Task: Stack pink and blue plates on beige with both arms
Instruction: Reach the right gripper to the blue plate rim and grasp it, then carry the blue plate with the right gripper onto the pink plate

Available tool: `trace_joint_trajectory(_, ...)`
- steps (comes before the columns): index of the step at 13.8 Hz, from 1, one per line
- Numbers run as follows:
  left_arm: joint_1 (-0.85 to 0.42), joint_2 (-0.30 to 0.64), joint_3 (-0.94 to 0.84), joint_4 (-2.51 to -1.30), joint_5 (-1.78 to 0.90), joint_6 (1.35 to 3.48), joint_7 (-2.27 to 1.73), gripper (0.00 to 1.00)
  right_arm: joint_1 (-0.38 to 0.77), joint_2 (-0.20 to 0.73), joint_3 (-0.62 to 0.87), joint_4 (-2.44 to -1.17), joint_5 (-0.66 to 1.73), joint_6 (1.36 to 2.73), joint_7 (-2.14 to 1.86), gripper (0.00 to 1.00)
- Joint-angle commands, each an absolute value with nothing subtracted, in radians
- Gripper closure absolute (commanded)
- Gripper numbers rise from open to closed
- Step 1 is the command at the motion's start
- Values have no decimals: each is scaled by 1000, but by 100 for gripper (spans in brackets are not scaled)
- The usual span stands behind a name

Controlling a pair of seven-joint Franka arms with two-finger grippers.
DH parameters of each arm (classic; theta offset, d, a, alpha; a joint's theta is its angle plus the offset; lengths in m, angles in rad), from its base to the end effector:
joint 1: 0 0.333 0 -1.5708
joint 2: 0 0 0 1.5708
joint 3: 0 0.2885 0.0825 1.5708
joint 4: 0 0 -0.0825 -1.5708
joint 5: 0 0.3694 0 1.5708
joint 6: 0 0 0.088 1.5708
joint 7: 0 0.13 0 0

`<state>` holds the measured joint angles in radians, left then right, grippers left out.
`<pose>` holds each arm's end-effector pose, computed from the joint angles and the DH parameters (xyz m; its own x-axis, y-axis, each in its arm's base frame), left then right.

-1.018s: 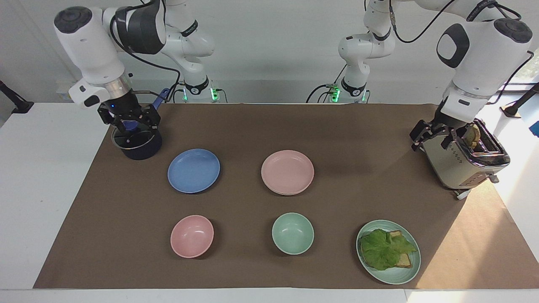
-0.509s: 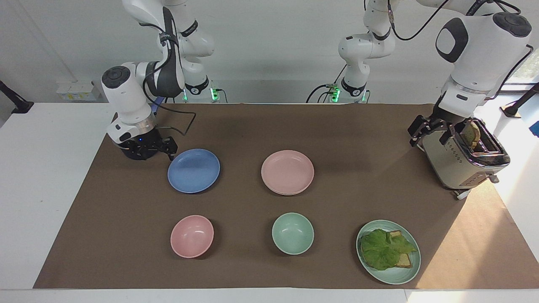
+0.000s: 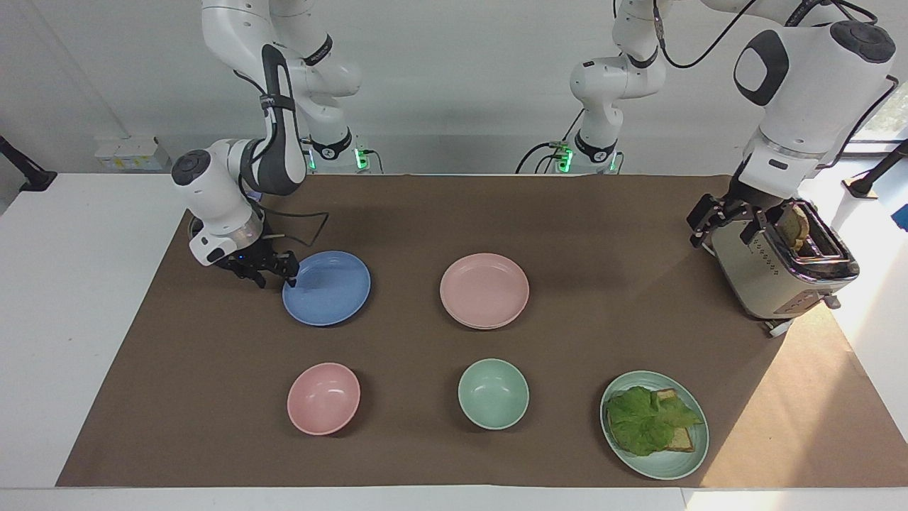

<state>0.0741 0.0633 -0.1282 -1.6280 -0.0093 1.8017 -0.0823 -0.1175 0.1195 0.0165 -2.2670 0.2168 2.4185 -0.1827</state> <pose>0.5781 -0.0305 0.5340 0.9935 0.0318 0.1089 0.0291 -0.9992 0.0264 0.5198 -0.0483 0.2704 0.9955 -0.0822 0.0465 -0.0748 -0.9869 -0.1433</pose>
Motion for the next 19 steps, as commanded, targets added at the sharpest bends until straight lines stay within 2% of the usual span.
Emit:
trace_joint_trajectory(1, 77, 60, -130, -1626, 11, 1786, -83, 0, -126, 144, 23, -2269, 320, 2447, -253, 56)
trace_joint_trajectory(4, 77, 60, -130, -1626, 11, 1784, -83, 0, -127, 146, 21, -2264, 322, 2444, -252, 100)
trace_joint_trajectory(7, 77, 60, -130, -1626, 11, 1786, -83, 0, -126, 135, 21, -2253, 330, 2425, -250, 100)
trace_joint_trajectory(12, 77, 60, -130, -1626, 11, 1786, -83, 0, -104, 52, 29, -2166, 330, 2269, -198, 100)
trace_joint_trajectory(14, 77, 60, -130, -1626, 11, 1786, -83, 0, -42, 51, 29, -2128, 330, 2221, -160, 100)
trace_joint_trajectory(19, 77, 60, -130, -1626, 11, 1786, -83, 0, 153, 61, 29, -2089, 310, 2243, 56, 100)
